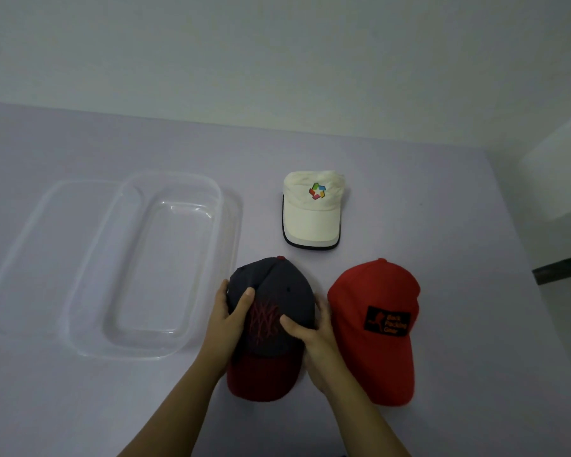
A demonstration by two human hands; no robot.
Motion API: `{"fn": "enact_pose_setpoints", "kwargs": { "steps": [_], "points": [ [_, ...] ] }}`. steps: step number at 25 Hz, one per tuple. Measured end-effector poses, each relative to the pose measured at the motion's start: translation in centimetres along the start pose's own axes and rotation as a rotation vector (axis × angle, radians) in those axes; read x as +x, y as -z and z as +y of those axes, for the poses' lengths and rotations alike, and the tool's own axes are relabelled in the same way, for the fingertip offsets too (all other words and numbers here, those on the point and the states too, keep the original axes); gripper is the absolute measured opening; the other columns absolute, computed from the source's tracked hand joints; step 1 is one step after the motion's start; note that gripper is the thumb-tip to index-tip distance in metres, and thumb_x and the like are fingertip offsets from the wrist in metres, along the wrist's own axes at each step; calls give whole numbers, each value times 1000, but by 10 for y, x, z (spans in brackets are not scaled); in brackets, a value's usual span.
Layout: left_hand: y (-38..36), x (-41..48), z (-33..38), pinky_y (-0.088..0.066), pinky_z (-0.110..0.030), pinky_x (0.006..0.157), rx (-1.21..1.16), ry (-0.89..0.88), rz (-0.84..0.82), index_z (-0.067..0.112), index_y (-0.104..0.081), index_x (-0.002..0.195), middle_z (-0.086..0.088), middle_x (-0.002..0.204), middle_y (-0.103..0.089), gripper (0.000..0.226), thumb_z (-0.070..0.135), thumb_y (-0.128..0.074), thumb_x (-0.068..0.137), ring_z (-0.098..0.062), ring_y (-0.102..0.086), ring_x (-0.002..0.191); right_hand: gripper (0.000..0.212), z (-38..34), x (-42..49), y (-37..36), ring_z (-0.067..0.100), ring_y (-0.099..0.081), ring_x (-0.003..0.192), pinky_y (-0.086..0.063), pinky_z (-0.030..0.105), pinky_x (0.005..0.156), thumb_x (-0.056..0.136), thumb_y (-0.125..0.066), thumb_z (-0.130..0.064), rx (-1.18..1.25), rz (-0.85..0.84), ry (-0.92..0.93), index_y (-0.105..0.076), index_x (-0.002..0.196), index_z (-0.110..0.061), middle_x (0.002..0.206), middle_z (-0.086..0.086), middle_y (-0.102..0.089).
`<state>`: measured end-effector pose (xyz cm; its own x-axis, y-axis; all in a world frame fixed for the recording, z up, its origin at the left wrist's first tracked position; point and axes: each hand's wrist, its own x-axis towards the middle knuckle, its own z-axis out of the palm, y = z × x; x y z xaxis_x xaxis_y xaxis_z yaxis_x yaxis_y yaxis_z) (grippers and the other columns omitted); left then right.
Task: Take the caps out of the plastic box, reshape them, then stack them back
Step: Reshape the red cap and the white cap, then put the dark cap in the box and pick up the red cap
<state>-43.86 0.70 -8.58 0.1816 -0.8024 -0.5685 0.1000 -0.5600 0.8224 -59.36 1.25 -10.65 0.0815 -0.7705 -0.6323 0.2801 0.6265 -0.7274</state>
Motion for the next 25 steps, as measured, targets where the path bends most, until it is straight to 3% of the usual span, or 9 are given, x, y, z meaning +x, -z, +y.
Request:
{"fn": "enact_pose_setpoints", "kwargs": {
  "steps": [4,8,14,18,21,23,25],
  "points": [
    [-2,-5,0,-44,-41,102,72,14,-17,25,-32,142,-2,139,-47,67,50,-56,84,-21,-51,120,81,3,-7,2,21,-62,109,-52,39,91,54,-85,-25,38,-97,-62,-51,127,-20,122,4,-64],
    [-4,-8,2,-47,-35,94,17,15,4,24,-37,138,-2,132,-51,57,46,-53,88,-19,-54,111,82,4,-9,-4,20,-64,106,-53,43,91,46,-87,-34,-8,-40,17,-55,121,-27,120,1,-65],
    [-3,-10,2,-46,-31,89,7,14,23,25,-37,138,-3,134,-50,56,48,-50,89,-18,-54,108,83,4,-13,-7,22,-61,109,-53,42,90,58,-82,-18,50,-99,50,-44,130,-25,124,3,-61],
    [-9,-14,9,-45,-29,87,17,26,-5,23,-33,140,-6,139,-46,62,53,-48,88,-17,-51,108,63,3,-18,-3,27,-66,104,-57,41,79,66,-75,-9,236,-98,38,-53,125,-20,119,8,-66],
    [-20,-25,33,-41,-30,88,-26,60,-62,21,-31,142,-10,144,-42,66,61,-30,89,-18,-49,110,53,-15,-26,-1,26,-69,95,-58,38,70,67,-71,-5,290,-122,57,-59,117,-19,107,7,-72],
    [-23,-33,59,-37,-34,90,-164,166,-70,16,-37,140,-14,143,-44,69,60,-14,92,-27,-47,122,56,-36,-32,-5,24,-70,91,-59,36,68,63,-70,-4,311,-166,78,-59,117,-17,102,5,-74],
    [-16,-33,89,-38,-36,90,-269,215,-97,12,-44,136,-16,137,-50,71,60,-13,93,-31,-47,124,60,-61,-39,-18,23,-71,89,-59,34,67,61,-67,-9,314,-208,115,-57,120,-13,100,5,-74]
  ]
}}
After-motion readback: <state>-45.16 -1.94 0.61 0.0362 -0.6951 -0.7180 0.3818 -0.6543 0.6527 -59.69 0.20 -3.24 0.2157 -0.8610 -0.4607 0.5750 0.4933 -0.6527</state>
